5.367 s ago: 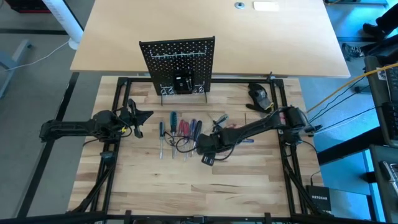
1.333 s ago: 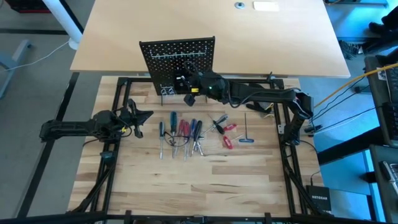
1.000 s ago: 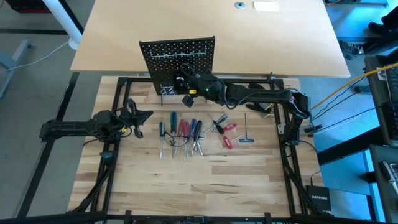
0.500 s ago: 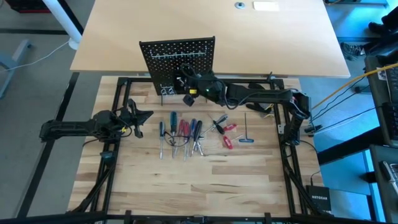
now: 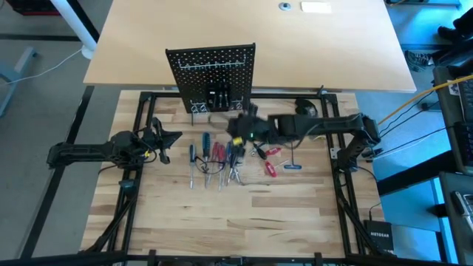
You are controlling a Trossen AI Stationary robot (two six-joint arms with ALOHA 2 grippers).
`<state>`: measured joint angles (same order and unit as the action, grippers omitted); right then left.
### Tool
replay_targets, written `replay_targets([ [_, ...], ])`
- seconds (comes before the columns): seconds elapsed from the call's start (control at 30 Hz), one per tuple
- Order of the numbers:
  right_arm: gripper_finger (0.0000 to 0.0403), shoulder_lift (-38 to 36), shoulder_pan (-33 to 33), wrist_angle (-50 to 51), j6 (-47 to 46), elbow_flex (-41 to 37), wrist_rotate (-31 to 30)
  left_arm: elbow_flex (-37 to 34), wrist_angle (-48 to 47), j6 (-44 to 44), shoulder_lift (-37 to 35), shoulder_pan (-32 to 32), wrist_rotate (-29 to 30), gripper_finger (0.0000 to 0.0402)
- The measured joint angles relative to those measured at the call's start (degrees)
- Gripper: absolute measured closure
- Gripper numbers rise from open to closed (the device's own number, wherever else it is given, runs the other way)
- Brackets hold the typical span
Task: Hang tools onto peg board
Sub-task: Put the top right metal socket into the black bin on the peg board
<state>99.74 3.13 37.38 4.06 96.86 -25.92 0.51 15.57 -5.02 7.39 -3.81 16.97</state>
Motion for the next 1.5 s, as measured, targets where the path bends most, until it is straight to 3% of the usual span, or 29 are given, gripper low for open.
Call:
replay_targets([
  [0.23,0.0247,0.0,5.07,8.02,0.73,-3.77,0.03,0.0,0.0,0.04,-0.01,0.01,0.0,0.04],
  [0.57,0.0247,0.02,6.6,8.04,0.67,-12.98,0.02,0.0,0.03,0.07,0.01,0.0,0.0,0.04],
  [1.1,0.0247,0.04,4.59,-0.42,0.53,-27.98,4.43,0.0,0.04,0.09,0.0,-0.01,0.0,0.04],
  [1.5,0.0247,0.15,1.11,-9.44,0.71,-34.47,8.99,0.0,0.02,0.09,0.01,0.0,0.0,0.04],
])
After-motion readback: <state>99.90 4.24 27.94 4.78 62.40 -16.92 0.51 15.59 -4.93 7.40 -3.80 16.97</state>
